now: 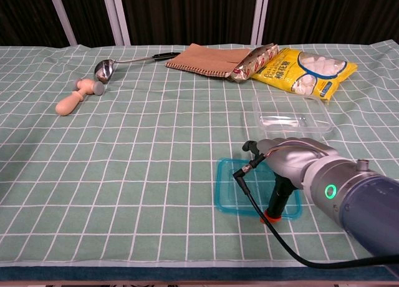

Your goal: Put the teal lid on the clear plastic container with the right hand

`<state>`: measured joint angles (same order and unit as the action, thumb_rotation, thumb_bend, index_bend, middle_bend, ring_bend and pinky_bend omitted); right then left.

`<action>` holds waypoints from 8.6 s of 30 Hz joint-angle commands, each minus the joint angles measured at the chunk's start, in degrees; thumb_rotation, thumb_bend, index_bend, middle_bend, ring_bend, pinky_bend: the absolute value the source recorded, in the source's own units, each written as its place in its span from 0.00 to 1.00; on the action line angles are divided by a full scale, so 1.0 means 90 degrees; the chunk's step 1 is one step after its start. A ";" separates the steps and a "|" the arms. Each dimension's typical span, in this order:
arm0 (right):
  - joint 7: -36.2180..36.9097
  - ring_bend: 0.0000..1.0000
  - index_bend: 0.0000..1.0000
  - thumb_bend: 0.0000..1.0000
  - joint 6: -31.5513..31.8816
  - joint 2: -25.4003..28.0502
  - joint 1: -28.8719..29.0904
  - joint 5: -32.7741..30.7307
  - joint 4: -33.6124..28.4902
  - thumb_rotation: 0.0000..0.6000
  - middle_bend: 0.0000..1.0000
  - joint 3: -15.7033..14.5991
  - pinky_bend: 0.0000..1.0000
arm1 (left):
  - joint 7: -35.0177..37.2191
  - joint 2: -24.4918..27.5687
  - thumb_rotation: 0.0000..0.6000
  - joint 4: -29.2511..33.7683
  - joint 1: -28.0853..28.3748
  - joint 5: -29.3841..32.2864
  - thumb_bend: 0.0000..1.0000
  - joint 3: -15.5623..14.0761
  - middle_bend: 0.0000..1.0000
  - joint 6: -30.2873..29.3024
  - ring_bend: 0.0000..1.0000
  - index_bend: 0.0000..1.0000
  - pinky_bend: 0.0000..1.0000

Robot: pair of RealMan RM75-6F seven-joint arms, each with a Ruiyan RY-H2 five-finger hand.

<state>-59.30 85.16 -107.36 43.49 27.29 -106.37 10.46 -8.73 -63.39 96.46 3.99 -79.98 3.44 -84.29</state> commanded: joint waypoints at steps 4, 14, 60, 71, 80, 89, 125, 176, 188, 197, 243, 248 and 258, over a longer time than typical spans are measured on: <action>0.0024 0.00 0.00 0.10 -0.0039 -0.0039 -0.0019 0.0024 0.0077 1.00 0.18 0.0021 0.00 | 0.0001 0.0003 1.00 0.0002 0.0000 0.0005 0.33 0.0000 0.00 0.0003 0.00 0.08 0.00; -0.0002 0.00 0.00 0.10 -0.0090 -0.0094 -0.0038 0.0014 0.0129 1.00 0.18 0.0039 0.00 | 0.0009 0.0011 1.00 0.0011 -0.0001 0.0021 0.33 0.0002 0.00 0.0008 0.00 0.08 0.00; 0.0259 0.07 0.11 0.28 -0.0404 0.0044 -0.0230 0.0467 0.0173 1.00 0.44 -0.0100 0.00 | 0.0032 0.0051 1.00 0.0055 0.0003 0.0097 0.33 -0.0002 0.00 0.0073 0.00 0.08 0.00; 0.0400 0.09 0.11 0.28 -0.0468 0.0085 -0.0293 0.0598 0.0163 1.00 0.47 -0.0149 0.00 | 0.0026 0.0052 1.00 0.0053 0.0005 0.0090 0.33 -0.0001 0.00 0.0065 0.00 0.08 0.00; 0.0510 0.09 0.11 0.28 -0.0446 0.0218 -0.0367 0.0824 -0.0016 1.00 0.47 -0.0202 0.00 | 0.0025 0.0051 1.00 0.0052 0.0004 0.0096 0.33 -0.0001 0.00 0.0066 0.00 0.08 0.00; 0.0584 0.09 0.12 0.28 -0.0383 0.0532 -0.0463 0.1025 -0.0439 1.00 0.47 -0.0266 0.00 | 0.0017 0.0048 1.00 0.0052 0.0003 0.0103 0.33 0.0001 0.00 0.0065 0.00 0.08 0.00; 0.1218 0.10 0.12 0.29 -0.0763 0.2668 -0.0349 0.0614 -0.1904 1.00 0.48 0.0482 0.00 | -0.0020 0.0023 1.00 0.0054 0.0001 0.0096 0.33 -0.0001 0.00 0.0046 0.00 0.08 0.00; 0.1671 0.09 0.13 0.30 -0.4288 0.3919 0.2017 -0.1002 0.0882 1.00 0.48 0.0275 0.00 | -0.0269 -0.0075 1.00 0.0005 0.0027 0.0349 0.33 0.0105 0.00 0.0049 0.00 0.08 0.00; 0.1523 0.09 0.13 0.32 -0.3057 0.3548 0.2390 -0.1865 0.0940 1.00 0.48 0.0025 0.00 | -0.0259 -0.0039 1.00 0.0082 0.0041 0.0460 0.33 0.0109 0.00 0.0147 0.00 0.08 0.00; 0.1460 0.09 0.13 0.32 -0.2480 0.3382 0.2426 -0.2199 0.0625 1.00 0.48 0.0103 0.00 | -0.0161 0.0031 1.00 0.0131 0.0061 0.0483 0.33 0.0095 0.00 0.0240 0.00 0.08 0.00; 0.2327 0.09 0.13 0.32 -0.3137 0.3048 0.1889 -0.0903 0.1052 1.00 0.48 -0.0193 0.00 | -0.0212 -0.0024 1.00 0.0054 0.0071 0.0443 0.33 0.0095 0.00 0.0160 0.00 0.08 0.00; 0.2399 0.09 0.13 0.32 -0.3213 0.3058 0.1856 -0.0868 0.1125 1.00 0.48 -0.0193 0.00 | -0.0218 -0.0027 1.00 0.0040 0.0073 0.0431 0.33 0.0098 0.00 0.0149 0.00 0.08 0.00; 0.2590 0.09 0.13 0.32 -0.3393 0.3155 0.1764 -0.0706 0.1223 1.00 0.48 -0.0215 0.00 | -0.0244 -0.0055 1.00 0.0008 0.0067 0.0416 0.33 0.0101 0.00 0.0115 0.00 0.08 0.00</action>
<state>-36.08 54.73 -78.96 59.42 20.85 -95.45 8.58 -10.92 -63.89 96.54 4.60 -76.23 4.35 -83.26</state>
